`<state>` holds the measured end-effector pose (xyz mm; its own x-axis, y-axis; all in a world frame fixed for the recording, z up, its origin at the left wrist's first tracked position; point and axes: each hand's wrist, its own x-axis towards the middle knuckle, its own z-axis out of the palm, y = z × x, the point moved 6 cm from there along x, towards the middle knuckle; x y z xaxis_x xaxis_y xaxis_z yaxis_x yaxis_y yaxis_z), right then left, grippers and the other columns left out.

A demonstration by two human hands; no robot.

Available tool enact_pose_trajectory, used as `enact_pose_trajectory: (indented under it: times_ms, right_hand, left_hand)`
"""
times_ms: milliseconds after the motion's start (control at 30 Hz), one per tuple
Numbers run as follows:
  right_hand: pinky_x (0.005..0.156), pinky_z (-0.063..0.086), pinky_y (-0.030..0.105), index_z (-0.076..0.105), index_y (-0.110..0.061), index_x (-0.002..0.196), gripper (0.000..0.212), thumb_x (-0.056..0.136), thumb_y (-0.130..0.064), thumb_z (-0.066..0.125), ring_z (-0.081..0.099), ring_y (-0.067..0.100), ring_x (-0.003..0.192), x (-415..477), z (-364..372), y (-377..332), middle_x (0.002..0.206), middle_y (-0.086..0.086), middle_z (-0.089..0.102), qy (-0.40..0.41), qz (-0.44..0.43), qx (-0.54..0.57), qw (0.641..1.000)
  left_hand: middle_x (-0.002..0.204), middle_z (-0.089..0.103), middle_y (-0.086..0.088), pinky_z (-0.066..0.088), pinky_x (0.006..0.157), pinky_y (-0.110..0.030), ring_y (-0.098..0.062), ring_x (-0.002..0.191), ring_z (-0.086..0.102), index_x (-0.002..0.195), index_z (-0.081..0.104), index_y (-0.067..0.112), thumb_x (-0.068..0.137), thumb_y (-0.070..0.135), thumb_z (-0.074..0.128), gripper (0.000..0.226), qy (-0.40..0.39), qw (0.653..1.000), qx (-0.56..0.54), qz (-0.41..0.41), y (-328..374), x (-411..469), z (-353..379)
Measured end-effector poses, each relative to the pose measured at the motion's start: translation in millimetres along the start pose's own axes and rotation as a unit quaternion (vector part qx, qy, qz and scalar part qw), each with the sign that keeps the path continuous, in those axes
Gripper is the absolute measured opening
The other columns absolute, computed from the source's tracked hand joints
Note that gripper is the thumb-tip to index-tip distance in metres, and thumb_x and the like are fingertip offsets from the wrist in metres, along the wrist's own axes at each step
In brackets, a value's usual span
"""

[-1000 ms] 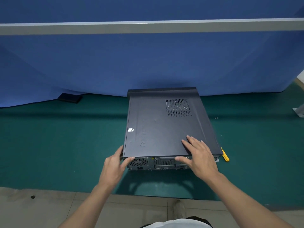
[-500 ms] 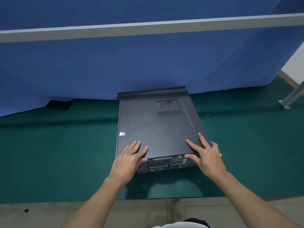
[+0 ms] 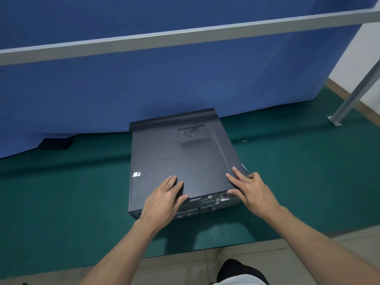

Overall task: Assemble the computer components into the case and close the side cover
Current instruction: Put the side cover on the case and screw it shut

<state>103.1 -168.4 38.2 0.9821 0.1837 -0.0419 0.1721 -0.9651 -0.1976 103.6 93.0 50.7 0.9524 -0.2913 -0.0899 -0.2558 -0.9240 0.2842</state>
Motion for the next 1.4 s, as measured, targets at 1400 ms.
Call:
enact_pose_trajectory:
  times_ms: [1400]
  right_hand:
    - [0.082,0.051,0.04,0.062,-0.01,0.093,0.009,0.092,-0.017,0.058,0.06,0.037,0.095,248,64,211,0.103,0.02,0.063,-0.028,0.298,0.246,0.922]
  left_hand:
    - [0.163,-0.008,0.007,-0.003,0.121,-0.04,-0.01,0.148,-0.012,0.156,-0.003,0.02,0.086,0.051,0.026,0.082,0.018,0.99,0.082,-0.115,109,259,43]
